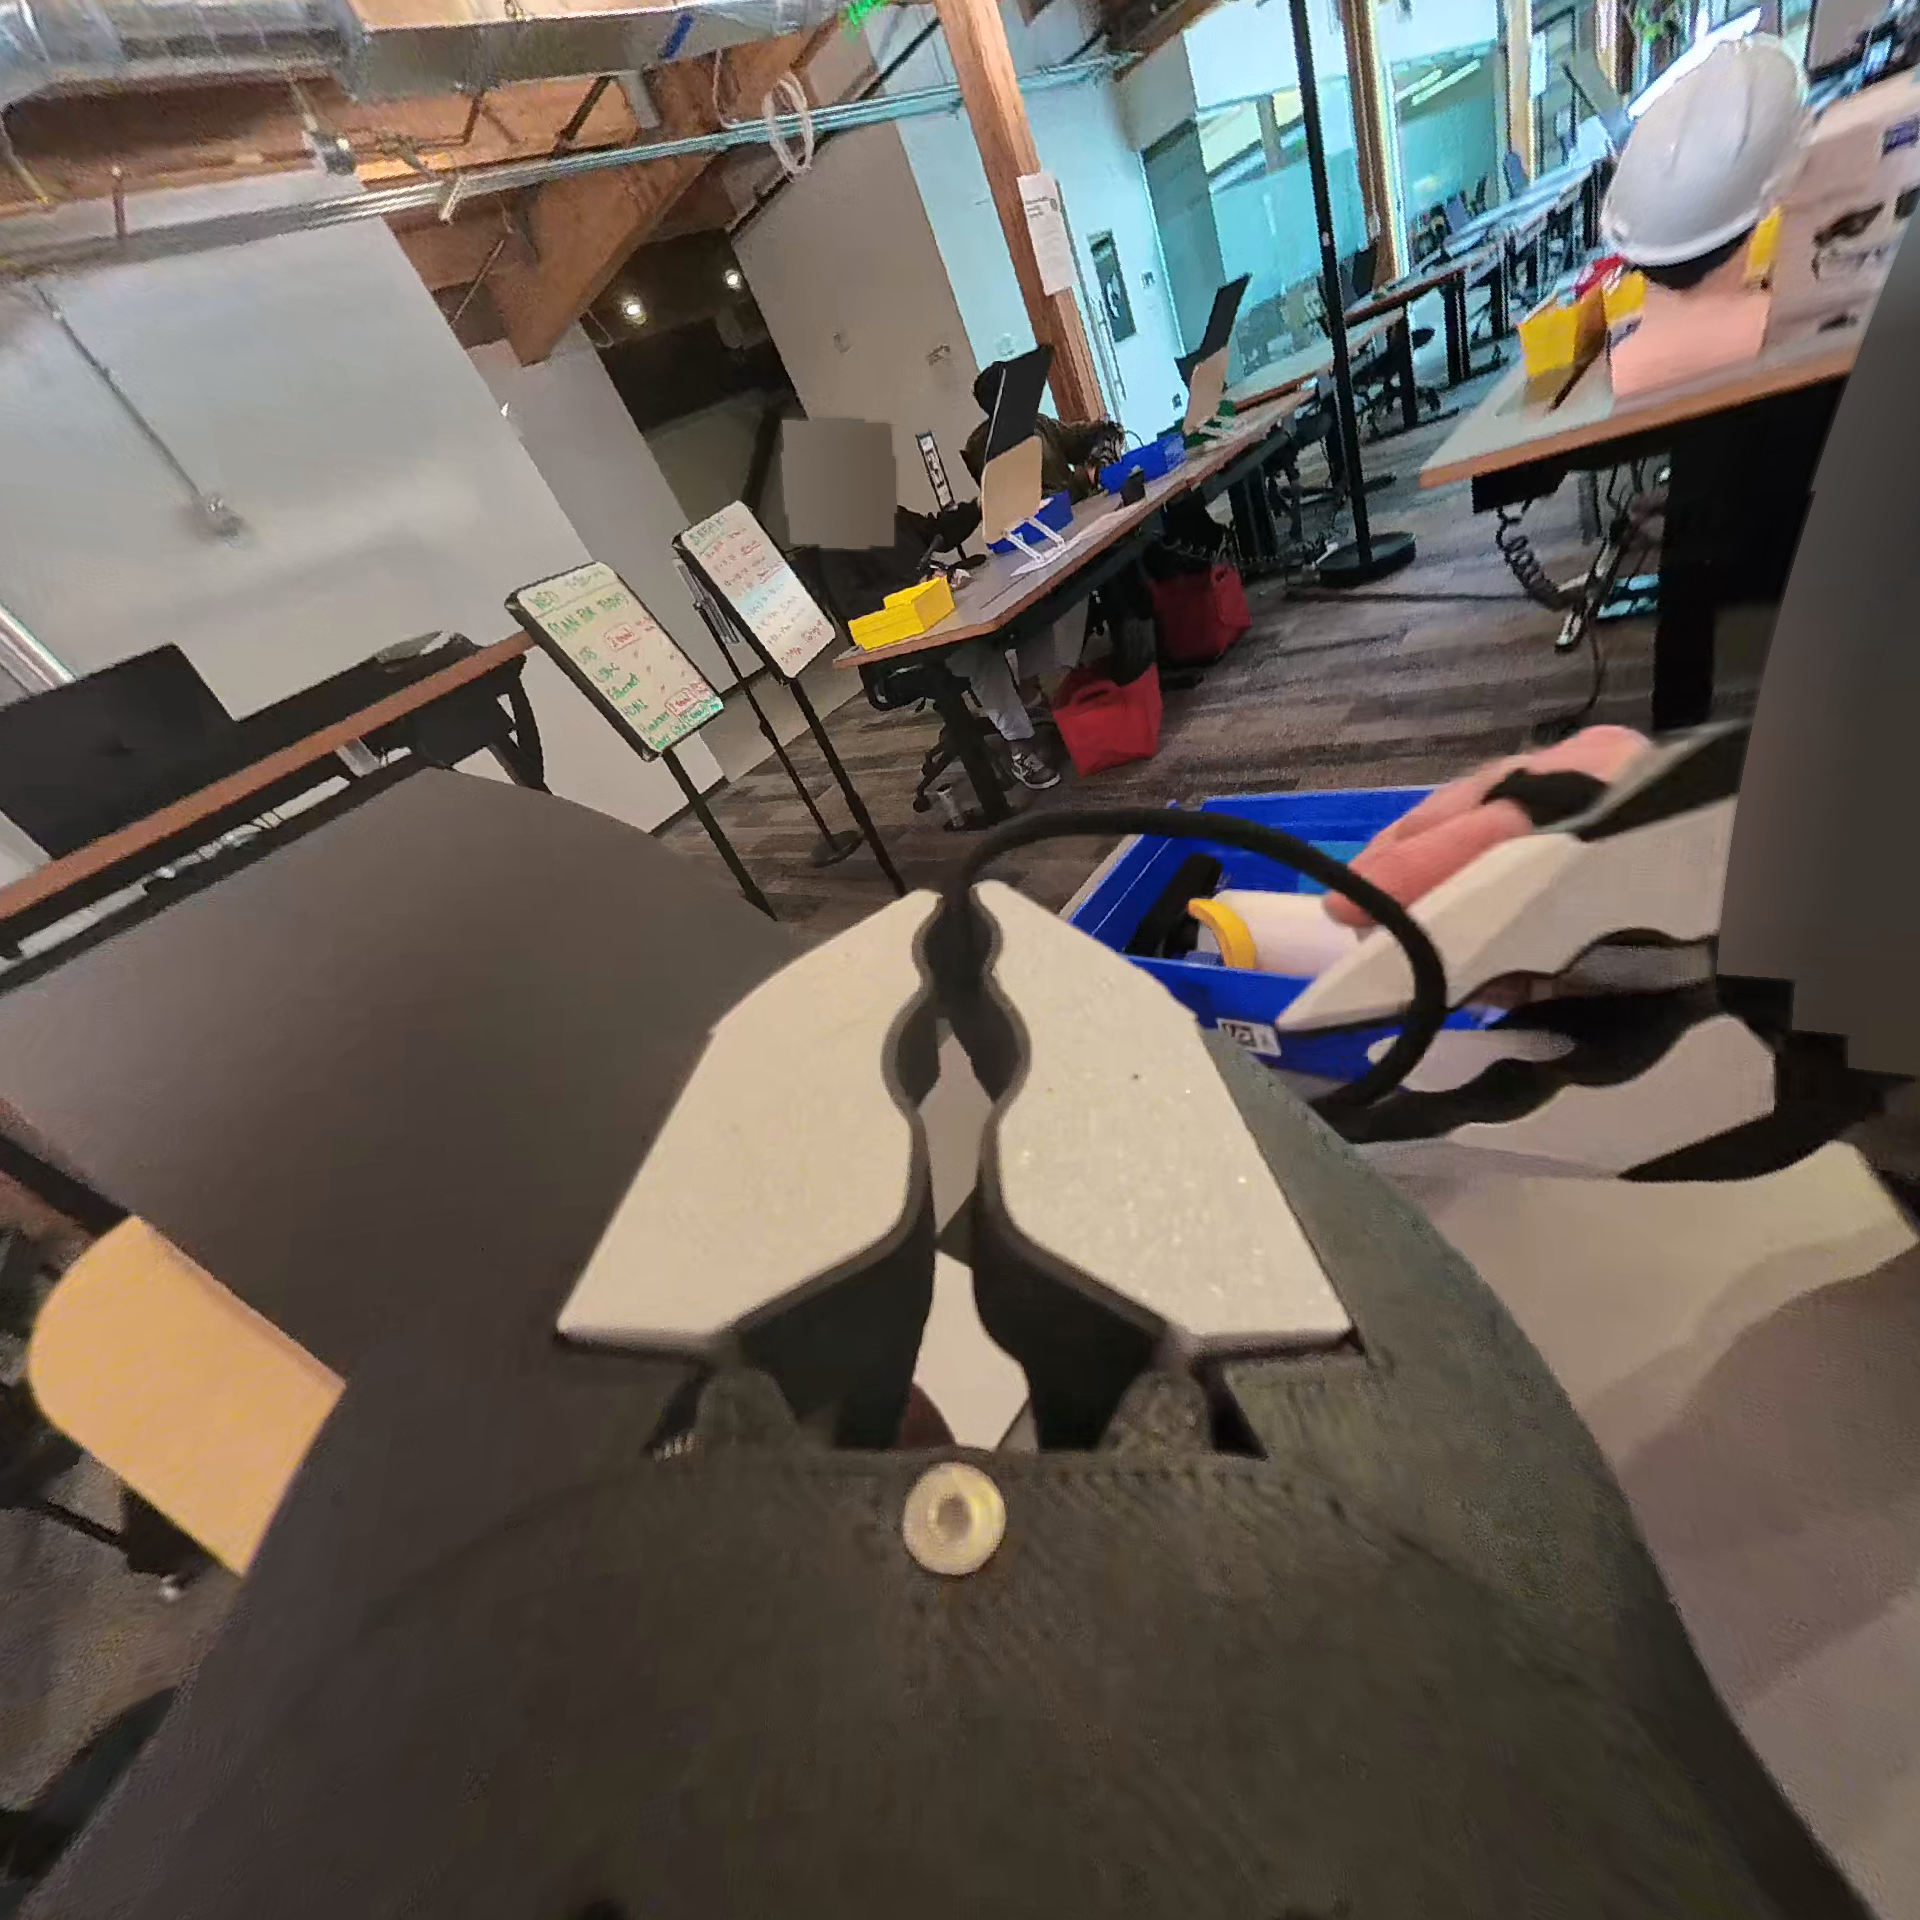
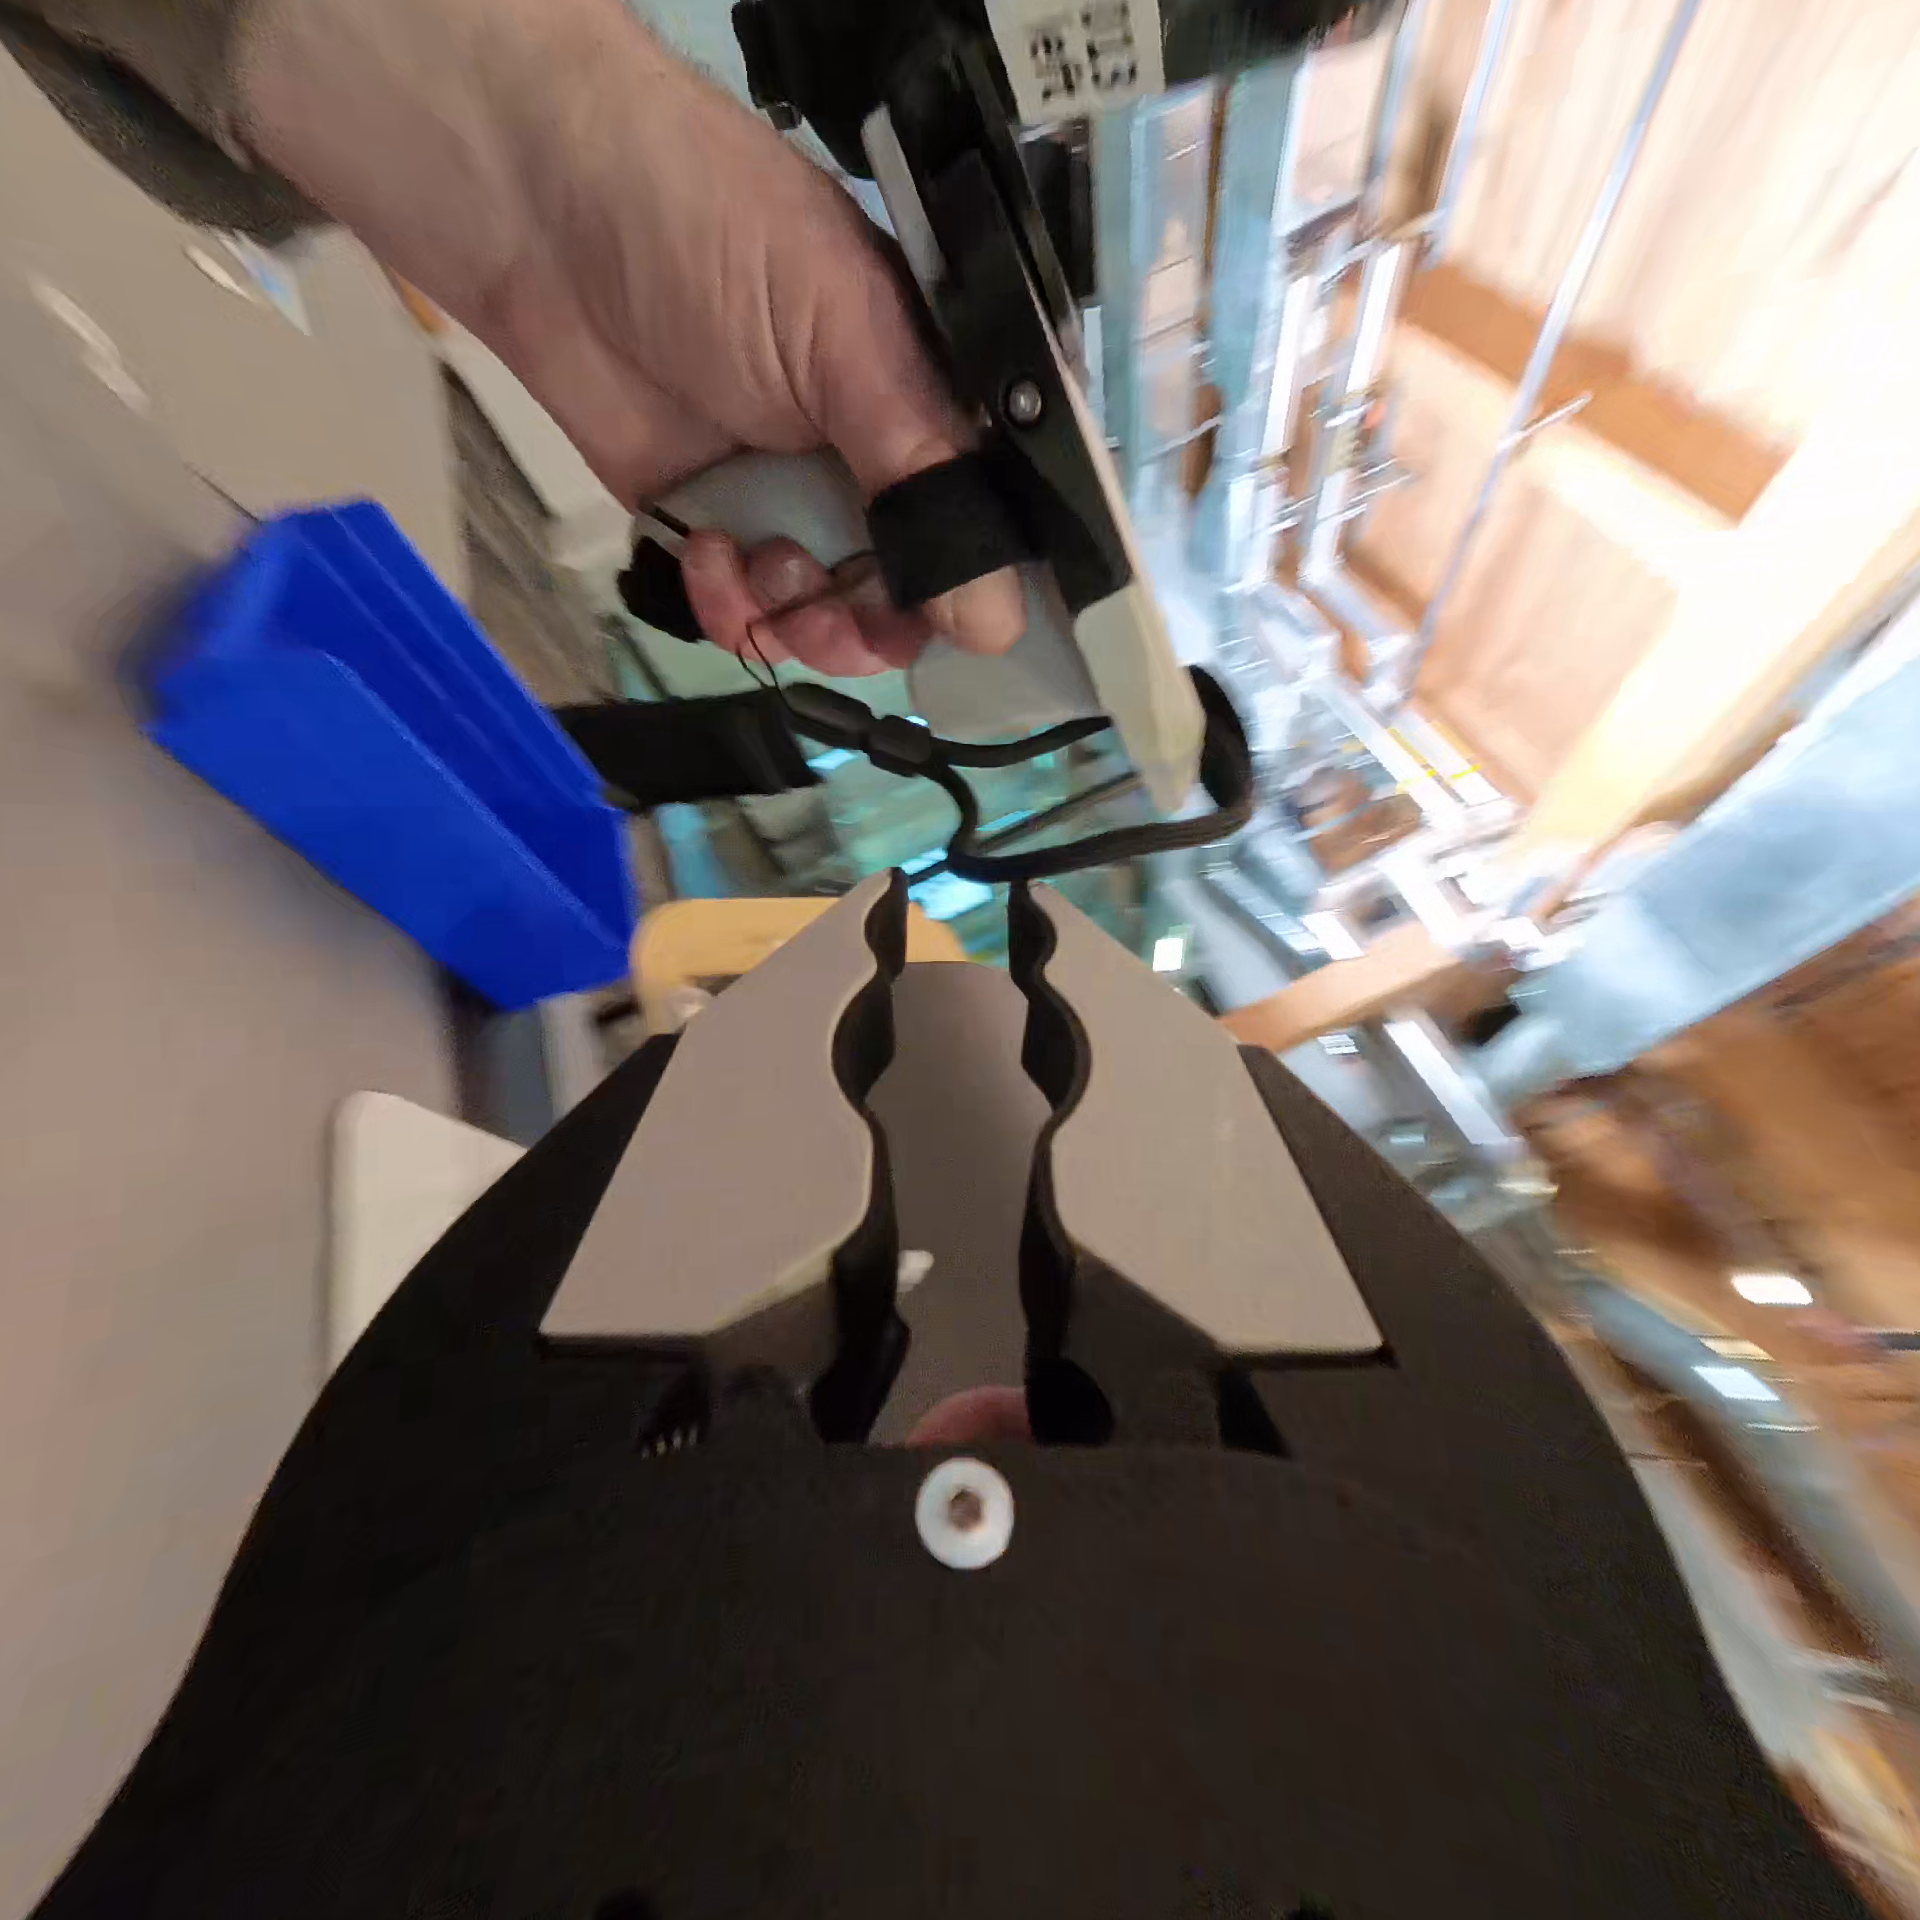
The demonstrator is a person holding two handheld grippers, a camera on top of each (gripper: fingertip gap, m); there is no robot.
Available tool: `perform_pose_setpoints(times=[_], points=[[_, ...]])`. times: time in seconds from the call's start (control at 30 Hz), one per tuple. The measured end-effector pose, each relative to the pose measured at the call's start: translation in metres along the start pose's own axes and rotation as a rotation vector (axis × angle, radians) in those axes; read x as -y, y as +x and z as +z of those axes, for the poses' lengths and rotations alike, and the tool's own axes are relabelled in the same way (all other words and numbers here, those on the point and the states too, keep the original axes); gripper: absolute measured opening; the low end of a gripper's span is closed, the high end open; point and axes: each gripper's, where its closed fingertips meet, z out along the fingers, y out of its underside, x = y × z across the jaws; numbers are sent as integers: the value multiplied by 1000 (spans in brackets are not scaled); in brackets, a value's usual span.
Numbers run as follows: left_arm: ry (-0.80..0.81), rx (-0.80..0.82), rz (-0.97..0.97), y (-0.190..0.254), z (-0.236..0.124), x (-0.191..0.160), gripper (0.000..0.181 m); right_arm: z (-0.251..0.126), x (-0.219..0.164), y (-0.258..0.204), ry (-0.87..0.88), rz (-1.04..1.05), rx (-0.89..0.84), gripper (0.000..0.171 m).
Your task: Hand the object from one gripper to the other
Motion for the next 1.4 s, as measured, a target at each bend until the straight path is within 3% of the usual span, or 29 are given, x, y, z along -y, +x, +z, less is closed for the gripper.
perform_pose_setpoints(times=[0.1,0.27,0.4,0.63,0.77,0.9,1.13,1.4], points=[[20,1,-61,-5,1,5,0,-1,4,0,-6,-215,-85,23],[22,17,-65,-8,1,12,0,-6,18,8,27,-322,-202,27],[6,-23,-91,0,5,13,0,3,8,-3,-26,-445,-178,32],[-53,-127,-189,32,20,5,0,15,-1,-22,-45,-597,-217,54],[-76,-169,-234,45,25,2,0,17,-13,-22,-68,-629,-244,44],[-98,-203,-270,55,28,-1,0,15,-11,-19,-55,-632,-282,13],[-118,-208,-272,56,30,-5,0,14,-17,-17,-79,-559,-227,9],[-121,-163,-149,43,28,-6,6,11,-22,-3,-72,-311,-191,1]])
